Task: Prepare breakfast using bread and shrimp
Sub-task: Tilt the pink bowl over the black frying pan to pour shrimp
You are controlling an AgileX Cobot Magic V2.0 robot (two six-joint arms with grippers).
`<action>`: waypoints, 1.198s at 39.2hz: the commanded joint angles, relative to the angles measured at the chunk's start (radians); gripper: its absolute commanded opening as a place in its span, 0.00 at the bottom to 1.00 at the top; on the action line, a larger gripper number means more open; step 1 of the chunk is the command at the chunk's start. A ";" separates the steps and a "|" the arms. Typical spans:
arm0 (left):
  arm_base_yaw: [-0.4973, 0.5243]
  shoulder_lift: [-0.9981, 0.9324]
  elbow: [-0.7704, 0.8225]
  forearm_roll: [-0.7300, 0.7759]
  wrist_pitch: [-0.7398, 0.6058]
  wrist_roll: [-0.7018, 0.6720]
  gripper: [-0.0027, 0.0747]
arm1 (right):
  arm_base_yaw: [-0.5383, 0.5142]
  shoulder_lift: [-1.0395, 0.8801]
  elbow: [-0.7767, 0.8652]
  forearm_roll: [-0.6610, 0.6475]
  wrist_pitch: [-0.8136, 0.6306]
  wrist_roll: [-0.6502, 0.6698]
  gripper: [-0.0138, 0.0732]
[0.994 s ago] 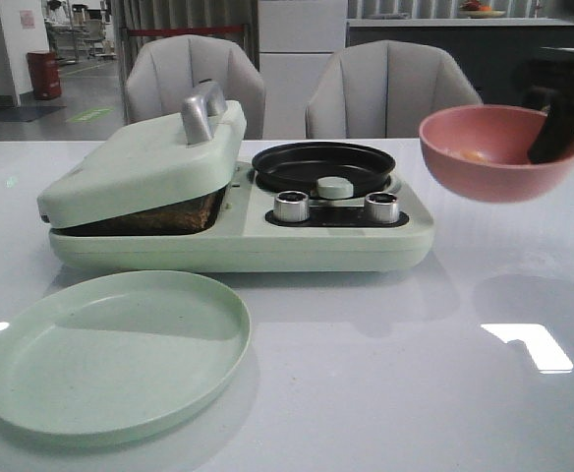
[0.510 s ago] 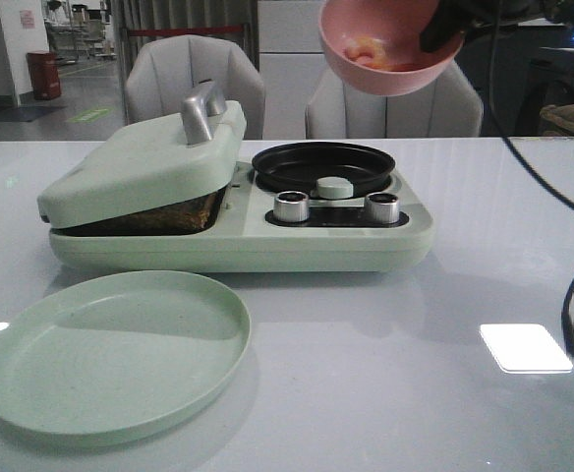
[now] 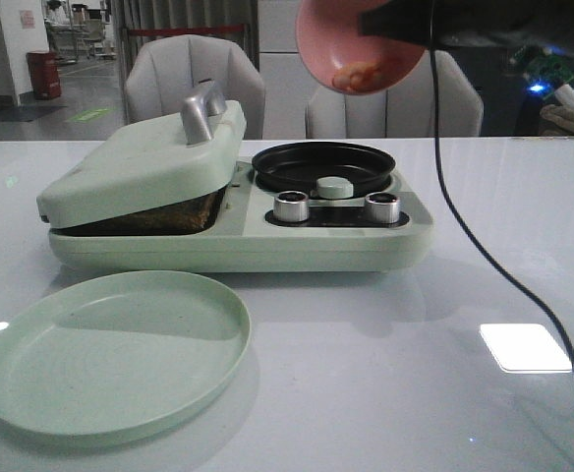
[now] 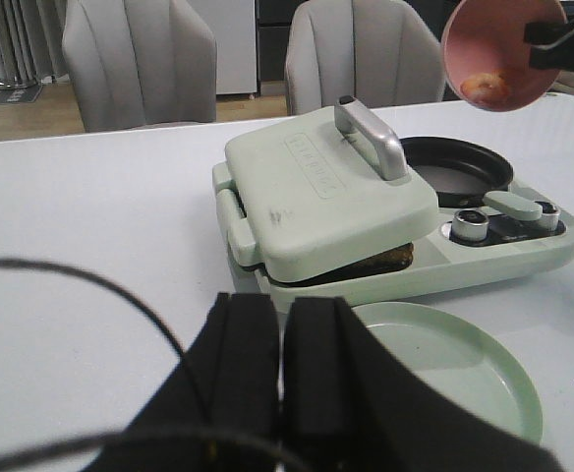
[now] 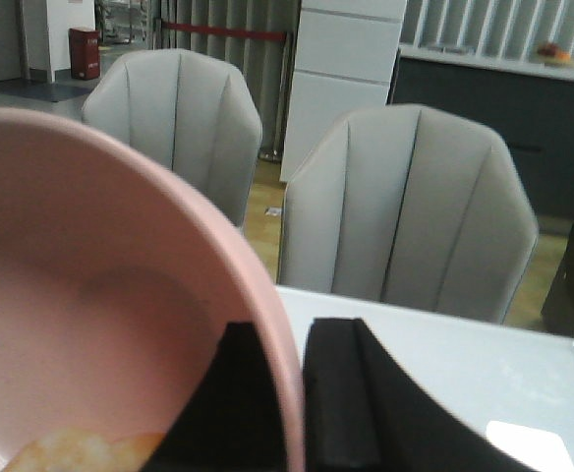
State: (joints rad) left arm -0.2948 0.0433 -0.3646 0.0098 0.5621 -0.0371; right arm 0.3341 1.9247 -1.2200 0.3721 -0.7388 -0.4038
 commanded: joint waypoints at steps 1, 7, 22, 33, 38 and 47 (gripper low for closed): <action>-0.003 0.013 -0.027 -0.010 -0.074 -0.007 0.21 | 0.000 0.021 -0.023 -0.147 -0.270 -0.012 0.32; -0.003 0.013 -0.027 -0.010 -0.074 -0.007 0.21 | 0.000 0.088 -0.023 -0.350 -0.357 -0.118 0.32; -0.003 0.013 -0.027 -0.010 -0.074 -0.007 0.21 | -0.013 0.107 -0.044 -0.382 -0.283 -0.534 0.32; -0.003 0.013 -0.027 -0.010 -0.074 -0.007 0.21 | -0.013 0.107 -0.098 -0.465 -0.264 -0.617 0.32; -0.003 0.013 -0.027 -0.010 -0.074 -0.007 0.21 | -0.013 0.107 -0.133 -0.543 -0.187 -0.617 0.32; -0.003 0.013 -0.027 -0.010 -0.074 -0.007 0.21 | -0.013 0.109 -0.195 -0.619 -0.082 -0.621 0.32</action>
State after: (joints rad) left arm -0.2948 0.0433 -0.3646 0.0080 0.5621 -0.0371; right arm 0.3259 2.0946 -1.3643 -0.2194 -0.7507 -1.0151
